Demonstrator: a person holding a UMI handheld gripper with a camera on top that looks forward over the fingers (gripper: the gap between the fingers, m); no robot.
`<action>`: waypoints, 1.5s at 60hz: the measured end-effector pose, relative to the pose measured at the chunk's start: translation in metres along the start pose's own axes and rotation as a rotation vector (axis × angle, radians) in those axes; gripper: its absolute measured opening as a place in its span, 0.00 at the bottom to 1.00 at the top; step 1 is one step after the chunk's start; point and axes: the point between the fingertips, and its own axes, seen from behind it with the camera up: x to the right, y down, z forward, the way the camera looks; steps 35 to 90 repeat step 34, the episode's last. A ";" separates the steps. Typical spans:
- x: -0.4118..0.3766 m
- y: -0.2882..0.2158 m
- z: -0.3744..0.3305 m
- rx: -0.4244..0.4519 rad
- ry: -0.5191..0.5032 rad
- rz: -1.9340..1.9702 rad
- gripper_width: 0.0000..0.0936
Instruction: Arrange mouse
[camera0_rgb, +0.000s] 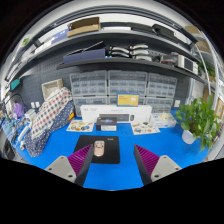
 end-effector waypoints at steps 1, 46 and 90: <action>0.002 0.002 -0.005 0.001 0.000 -0.002 0.87; 0.031 0.044 -0.085 0.013 0.029 0.029 0.86; 0.031 0.044 -0.085 0.013 0.029 0.029 0.86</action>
